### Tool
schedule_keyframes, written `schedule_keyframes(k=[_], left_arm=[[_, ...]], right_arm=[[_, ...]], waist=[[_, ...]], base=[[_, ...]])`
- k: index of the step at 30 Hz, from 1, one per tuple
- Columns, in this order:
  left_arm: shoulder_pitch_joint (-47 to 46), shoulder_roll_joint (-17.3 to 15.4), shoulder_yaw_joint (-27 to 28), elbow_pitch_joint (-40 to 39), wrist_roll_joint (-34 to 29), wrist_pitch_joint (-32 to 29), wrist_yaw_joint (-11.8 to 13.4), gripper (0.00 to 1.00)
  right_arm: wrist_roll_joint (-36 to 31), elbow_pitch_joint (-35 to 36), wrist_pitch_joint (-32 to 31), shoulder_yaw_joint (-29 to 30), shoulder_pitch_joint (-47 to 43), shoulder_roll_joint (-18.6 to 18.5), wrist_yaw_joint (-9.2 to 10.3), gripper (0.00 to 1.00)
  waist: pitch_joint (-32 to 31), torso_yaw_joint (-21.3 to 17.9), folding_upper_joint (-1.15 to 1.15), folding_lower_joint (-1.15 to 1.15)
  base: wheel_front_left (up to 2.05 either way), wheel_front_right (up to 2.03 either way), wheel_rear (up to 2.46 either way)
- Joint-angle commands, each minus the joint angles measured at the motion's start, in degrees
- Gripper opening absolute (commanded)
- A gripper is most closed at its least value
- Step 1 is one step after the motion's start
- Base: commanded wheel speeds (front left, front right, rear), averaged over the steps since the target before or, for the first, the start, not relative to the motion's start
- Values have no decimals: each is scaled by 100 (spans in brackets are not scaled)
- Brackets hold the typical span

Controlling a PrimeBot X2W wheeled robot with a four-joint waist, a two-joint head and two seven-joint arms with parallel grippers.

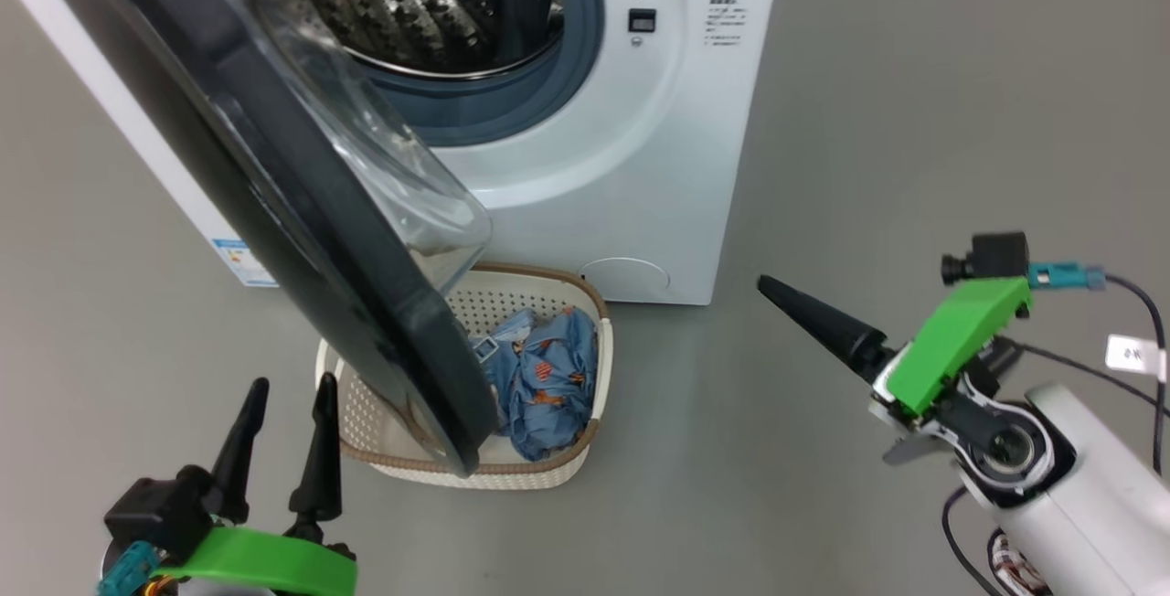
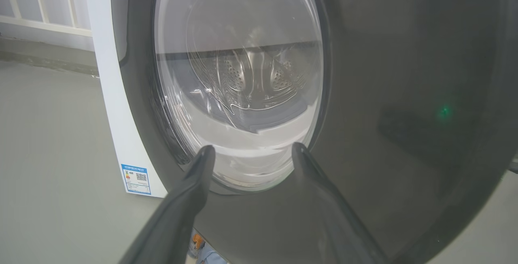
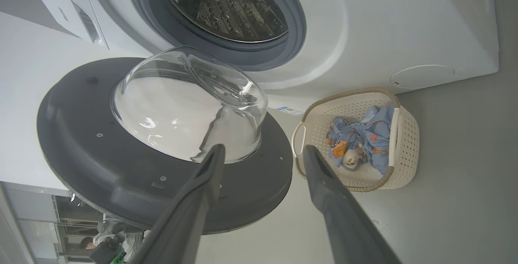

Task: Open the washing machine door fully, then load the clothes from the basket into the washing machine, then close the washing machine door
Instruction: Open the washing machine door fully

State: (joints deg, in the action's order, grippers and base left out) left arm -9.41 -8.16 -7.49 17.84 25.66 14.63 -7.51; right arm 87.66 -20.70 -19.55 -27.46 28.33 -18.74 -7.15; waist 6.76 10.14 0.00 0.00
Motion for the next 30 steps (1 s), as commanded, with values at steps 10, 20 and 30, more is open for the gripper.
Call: schedule_keyframes(k=[10, 20, 30], left_arm=[[163, -129, 458, -107, -79, 37, 2, 100], [279, -88, 507, -83, -172, 37, 2, 100], [367, -72, 528, -44, -197, 37, 2, 100]], right_arm=[[-370, 158, 1257, -174, -741, -326, -34, 100], [-1240, -398, 2888, -831, -909, -590, -34, 100], [-2750, -1026, 3451, -990, -755, -604, -34, 100]], waist=[[-249, -324, 0, 0], [-336, -348, 0, 0], [-445, -371, 0, 0]], base=[[0, 0, 0], [0, 0, 0], [0, 0, 0]])
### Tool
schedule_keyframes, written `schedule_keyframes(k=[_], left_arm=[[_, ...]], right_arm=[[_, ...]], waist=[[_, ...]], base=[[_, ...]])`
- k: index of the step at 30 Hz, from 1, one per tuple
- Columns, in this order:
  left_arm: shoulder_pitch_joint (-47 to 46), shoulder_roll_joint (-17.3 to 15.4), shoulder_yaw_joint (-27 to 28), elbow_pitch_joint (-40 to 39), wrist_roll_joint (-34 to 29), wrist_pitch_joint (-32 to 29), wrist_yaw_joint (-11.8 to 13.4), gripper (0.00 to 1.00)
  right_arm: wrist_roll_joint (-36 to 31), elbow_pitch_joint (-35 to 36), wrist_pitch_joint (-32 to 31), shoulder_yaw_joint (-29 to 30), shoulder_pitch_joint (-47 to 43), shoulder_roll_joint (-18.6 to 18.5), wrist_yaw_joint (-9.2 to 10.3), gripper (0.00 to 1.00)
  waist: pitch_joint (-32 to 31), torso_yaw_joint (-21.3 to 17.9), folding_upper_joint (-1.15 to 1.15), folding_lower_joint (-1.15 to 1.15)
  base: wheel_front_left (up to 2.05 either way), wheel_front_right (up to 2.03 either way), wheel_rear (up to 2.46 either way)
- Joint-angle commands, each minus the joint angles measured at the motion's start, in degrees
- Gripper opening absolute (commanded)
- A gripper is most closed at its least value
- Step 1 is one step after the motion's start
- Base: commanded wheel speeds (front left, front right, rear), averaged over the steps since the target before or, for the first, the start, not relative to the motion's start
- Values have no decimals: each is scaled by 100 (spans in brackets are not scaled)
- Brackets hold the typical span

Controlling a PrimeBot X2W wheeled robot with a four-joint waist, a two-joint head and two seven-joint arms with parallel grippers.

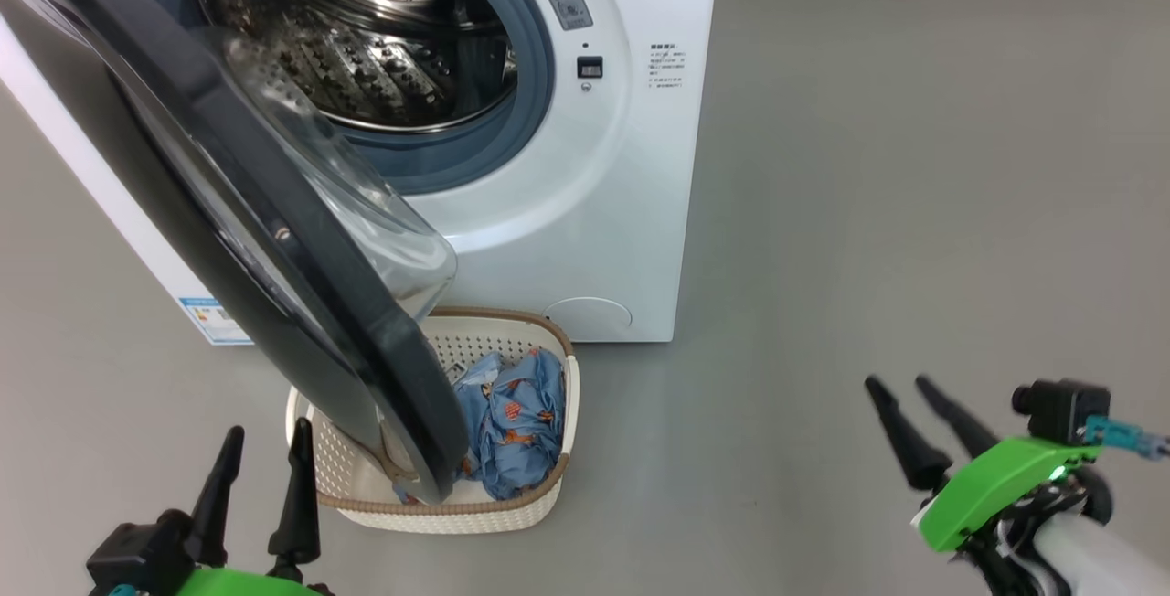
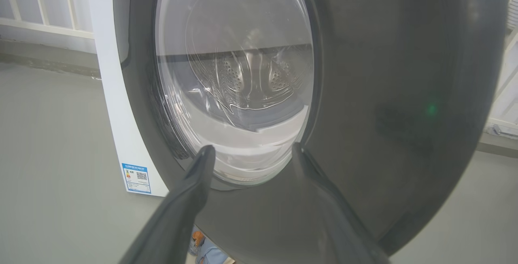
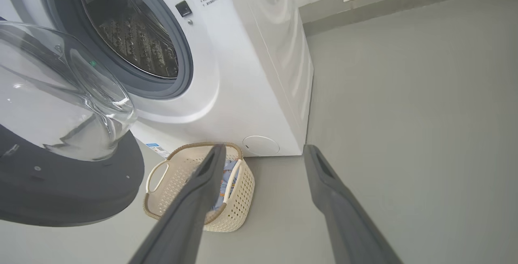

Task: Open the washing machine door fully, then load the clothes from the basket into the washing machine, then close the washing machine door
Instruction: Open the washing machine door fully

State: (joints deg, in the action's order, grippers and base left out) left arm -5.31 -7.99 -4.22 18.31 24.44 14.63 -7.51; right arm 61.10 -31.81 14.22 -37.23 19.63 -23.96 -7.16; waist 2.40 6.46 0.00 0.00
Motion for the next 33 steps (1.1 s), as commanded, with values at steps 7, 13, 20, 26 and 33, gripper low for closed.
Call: schedule_keyframes(k=[7, 13, 20, 26, 33], left_arm=[[1, -80, 199, -109, -100, 37, 2, 100], [-3, -92, 209, -124, -96, 37, 2, 100], [-15, -95, 225, -112, -67, 37, 2, 100], [-35, -82, 260, -94, -51, 37, 2, 100], [-82, -95, 310, -105, -58, 37, 2, 100]], right_arm=[[-1533, 521, 76, 1168, -278, 200, -33, 100], [-2509, 1058, 77, 1888, -686, 457, -33, 100], [-3036, 1281, 77, 2200, -1048, 650, -33, 100], [-3120, 1274, 77, 2314, -1195, 755, -33, 100], [-3179, 1263, 77, 2371, -1210, 772, -33, 100]], waist=[[-54, 11, 0, 0], [-45, 32, 0, 0], [7, 41, 0, 0], [47, 35, 0, 0], [54, 30, 0, 0]], base=[[0, 0, 0], [0, 0, 0], [0, 0, 0], [0, 0, 0], [0, 0, 0]])
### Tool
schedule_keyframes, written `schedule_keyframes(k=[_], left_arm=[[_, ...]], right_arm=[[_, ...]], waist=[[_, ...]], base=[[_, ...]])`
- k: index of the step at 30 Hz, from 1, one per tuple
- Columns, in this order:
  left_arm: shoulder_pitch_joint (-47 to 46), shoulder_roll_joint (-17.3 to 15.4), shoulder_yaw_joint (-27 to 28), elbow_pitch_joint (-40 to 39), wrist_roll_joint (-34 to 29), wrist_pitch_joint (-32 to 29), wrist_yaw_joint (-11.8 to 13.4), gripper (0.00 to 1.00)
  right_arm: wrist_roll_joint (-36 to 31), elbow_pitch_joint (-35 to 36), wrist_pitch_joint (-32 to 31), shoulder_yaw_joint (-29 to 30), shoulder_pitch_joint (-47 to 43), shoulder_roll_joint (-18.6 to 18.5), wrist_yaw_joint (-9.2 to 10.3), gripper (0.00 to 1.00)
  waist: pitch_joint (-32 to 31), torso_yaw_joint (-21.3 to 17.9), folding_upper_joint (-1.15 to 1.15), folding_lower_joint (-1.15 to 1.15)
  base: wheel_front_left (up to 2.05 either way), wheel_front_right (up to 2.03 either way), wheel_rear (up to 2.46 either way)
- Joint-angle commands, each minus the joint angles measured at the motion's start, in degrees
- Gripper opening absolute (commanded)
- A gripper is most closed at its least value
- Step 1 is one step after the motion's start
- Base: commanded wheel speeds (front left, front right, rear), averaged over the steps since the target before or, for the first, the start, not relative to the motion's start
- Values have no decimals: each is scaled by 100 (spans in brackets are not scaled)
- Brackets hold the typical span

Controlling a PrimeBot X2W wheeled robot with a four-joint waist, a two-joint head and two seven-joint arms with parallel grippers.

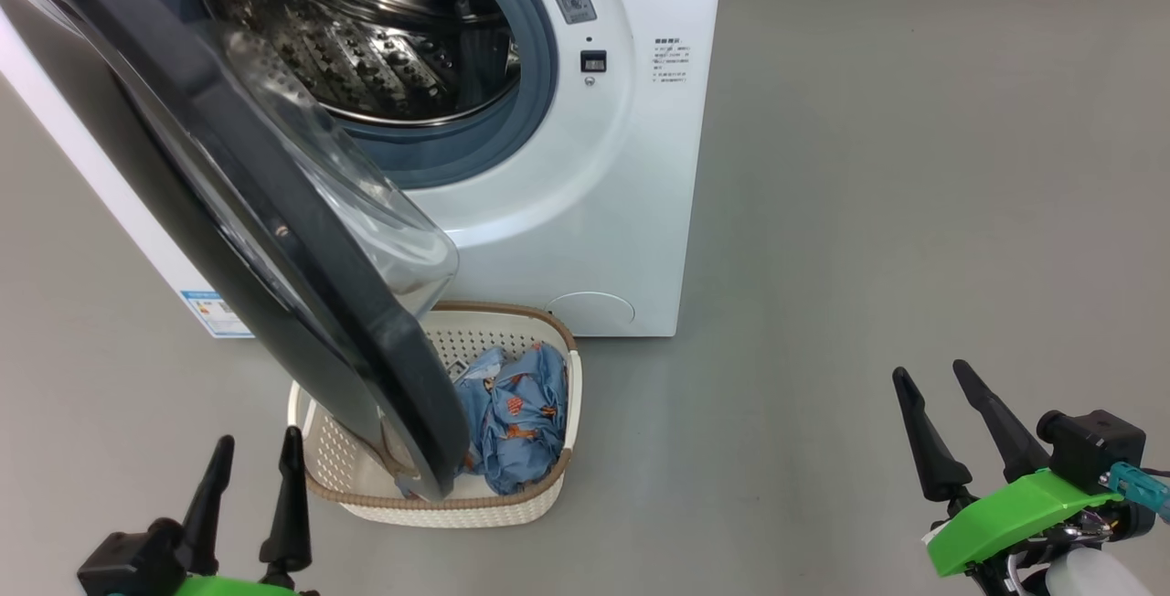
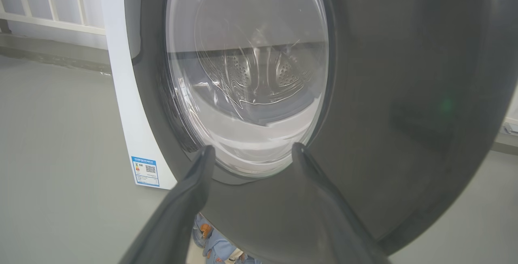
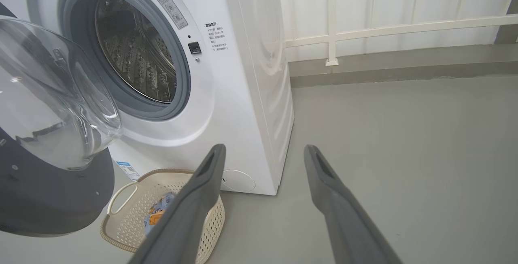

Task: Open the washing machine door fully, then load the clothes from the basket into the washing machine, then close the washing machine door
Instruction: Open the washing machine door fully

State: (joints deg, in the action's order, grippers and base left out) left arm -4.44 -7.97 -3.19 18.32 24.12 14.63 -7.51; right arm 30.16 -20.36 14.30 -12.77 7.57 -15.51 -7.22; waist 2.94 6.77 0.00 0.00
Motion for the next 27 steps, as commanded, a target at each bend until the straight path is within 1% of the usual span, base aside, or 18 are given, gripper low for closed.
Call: schedule_keyframes(k=[1, 2, 3, 4, 8, 11, 14, 17, 20, 23, 27], left_arm=[[-175, -98, 213, -111, -32, 37, 2, 100], [-183, -93, 230, -117, -31, 37, 2, 50], [-194, -78, 266, -133, -25, 37, 2, 27], [-203, -60, 293, -155, -9, 37, 2, 0], [-266, -58, 371, -323, 82, 37, 2, 0], [-351, -81, 509, -644, 107, 37, 2, 0], [-467, -54, 718, -1193, 70, 37, 2, 0], [-531, 34, 806, -1943, -33, 37, 6, 0], [-528, 128, 588, -2738, -122, 8, 7, 0], [-502, 220, 195, -3401, -191, -224, 14, 0], [-452, 325, -515, -3747, -255, -603, 13, 0]], right_arm=[[-88, 119, 70, -65, -7, -70, -26, 100], [-90, 123, 70, -53, -10, -68, -26, 100], [-90, 129, 70, -35, -17, -63, -26, 100], [-106, 138, 70, -16, -25, -61, -26, 100], [-142, 158, 70, 32, -76, -35, -26, 100], [-160, 167, 70, 47, -97, -35, -26, 100], [-178, 180, 70, 64, -114, -41, -26, 100], [-193, 196, 70, 62, -122, -44, -26, 100], [-209, 216, 70, 59, -128, -46, -26, 100], [-221, 241, 70, 59, -125, -45, -26, 100], [-269, 263, 70, 26, -104, -45, -26, 100]], waist=[[-7, 3, 0, 0], [-12, 7, 0, 0], [-20, 14, 0, 0], [-27, 20, 0, 0], [-58, 56, 0, 0], [-69, 83, 0, 0], [-78, 108, 0, 0], [-82, 108, 0, 0], [-83, 94, 0, 0], [-71, 66, 0, 0], [-36, 19, 0, 0]], base=[[0, 0, 0], [0, 0, 0], [0, 0, 0], [0, 0, 0], [0, 0, 0], [0, 0, 0], [0, 0, 0], [0, 0, 0], [0, 0, 0], [0, 0, 0], [0, 0, 0]])
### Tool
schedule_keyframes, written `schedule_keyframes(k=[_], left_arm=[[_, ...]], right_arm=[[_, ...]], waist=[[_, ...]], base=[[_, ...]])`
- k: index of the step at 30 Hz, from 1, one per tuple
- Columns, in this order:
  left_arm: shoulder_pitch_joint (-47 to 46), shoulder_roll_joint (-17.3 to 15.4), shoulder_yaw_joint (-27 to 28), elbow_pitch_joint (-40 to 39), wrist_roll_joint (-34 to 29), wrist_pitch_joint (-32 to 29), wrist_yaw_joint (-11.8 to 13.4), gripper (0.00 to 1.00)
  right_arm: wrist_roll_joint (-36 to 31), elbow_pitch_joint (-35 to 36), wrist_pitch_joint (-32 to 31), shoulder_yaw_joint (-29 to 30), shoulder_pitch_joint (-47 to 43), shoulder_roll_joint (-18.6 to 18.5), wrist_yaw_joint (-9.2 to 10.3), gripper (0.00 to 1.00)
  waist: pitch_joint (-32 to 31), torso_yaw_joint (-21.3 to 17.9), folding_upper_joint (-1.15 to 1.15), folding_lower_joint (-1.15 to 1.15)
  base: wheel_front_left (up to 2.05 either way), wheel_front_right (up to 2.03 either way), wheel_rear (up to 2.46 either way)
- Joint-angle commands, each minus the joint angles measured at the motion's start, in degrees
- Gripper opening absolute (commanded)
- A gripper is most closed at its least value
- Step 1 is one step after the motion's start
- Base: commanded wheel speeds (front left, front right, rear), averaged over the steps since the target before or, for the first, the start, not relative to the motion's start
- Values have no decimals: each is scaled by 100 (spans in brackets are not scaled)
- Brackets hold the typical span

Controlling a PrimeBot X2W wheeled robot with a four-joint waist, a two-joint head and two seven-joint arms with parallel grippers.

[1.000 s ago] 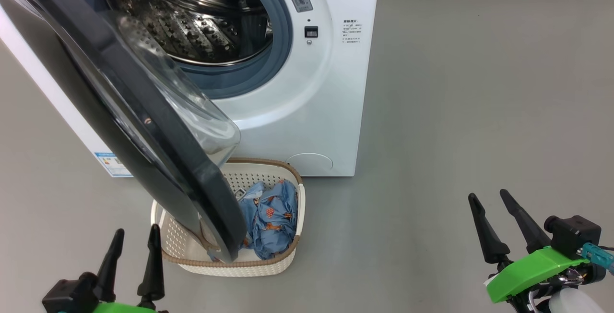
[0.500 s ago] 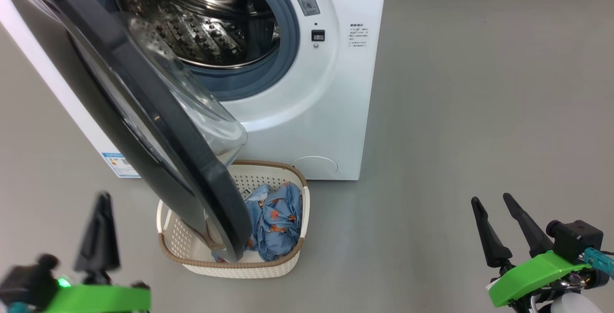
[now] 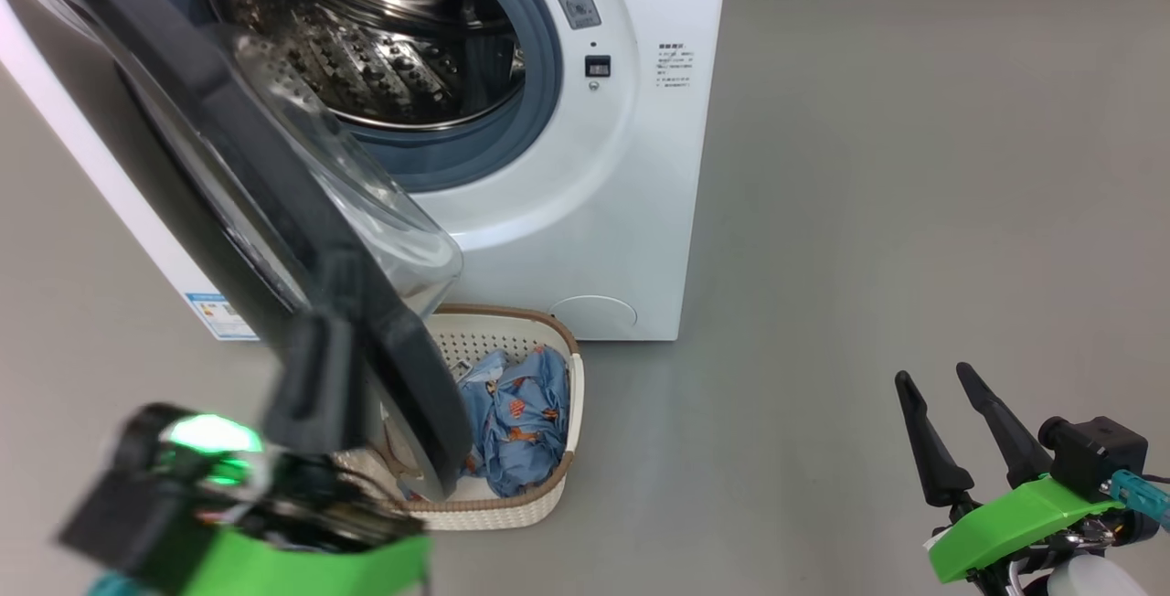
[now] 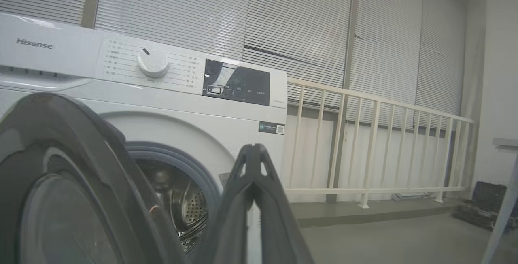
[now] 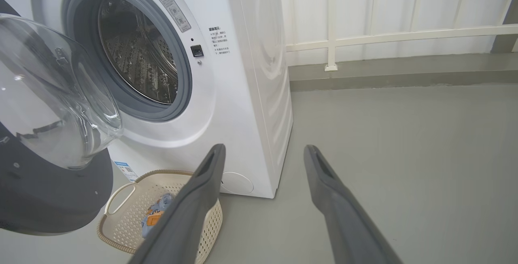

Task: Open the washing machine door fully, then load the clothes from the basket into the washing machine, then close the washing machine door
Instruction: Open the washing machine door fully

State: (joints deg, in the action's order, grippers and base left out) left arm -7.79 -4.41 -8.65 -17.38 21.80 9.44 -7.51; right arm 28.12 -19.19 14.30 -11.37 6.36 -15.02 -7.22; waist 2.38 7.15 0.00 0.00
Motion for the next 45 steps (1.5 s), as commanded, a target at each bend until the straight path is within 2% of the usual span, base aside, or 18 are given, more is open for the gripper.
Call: schedule_keyframes(k=[1, 9, 19, 24, 33, 45], left_arm=[[-90, 11, -269, -75, -12, -189, 12, 0], [-128, 105, -859, 1291, 309, -130, 10, 0], [-469, 122, -920, 2842, 561, 228, 7, 0], [-684, 124, -919, 3354, 664, 397, 5, 0], [-852, 80, -865, 3671, 709, 527, 3, 0], [-685, 78, -699, 3512, 659, 553, 3, 0]], right_arm=[[-80, 153, 70, -134, 39, -83, -26, 100], [-85, 151, 70, -183, 119, -73, -26, 100], [-106, 163, 70, -163, 155, -79, -26, 100], [-118, 168, 70, -154, 169, -73, -26, 100], [-156, 197, 70, -115, 155, -76, -26, 100], [-183, 207, 70, -99, 164, -128, -26, 100]], waist=[[44, -47, 0, 0], [153, -112, 0, 0], [226, -101, 0, 0], [237, -96, 0, 0], [249, -2, 0, 0], [235, 361, 0, 0]], base=[[0, 0, 0], [0, 0, 0], [0, 0, 0], [0, 0, 0], [0, 0, 0], [0, 0, 0]])
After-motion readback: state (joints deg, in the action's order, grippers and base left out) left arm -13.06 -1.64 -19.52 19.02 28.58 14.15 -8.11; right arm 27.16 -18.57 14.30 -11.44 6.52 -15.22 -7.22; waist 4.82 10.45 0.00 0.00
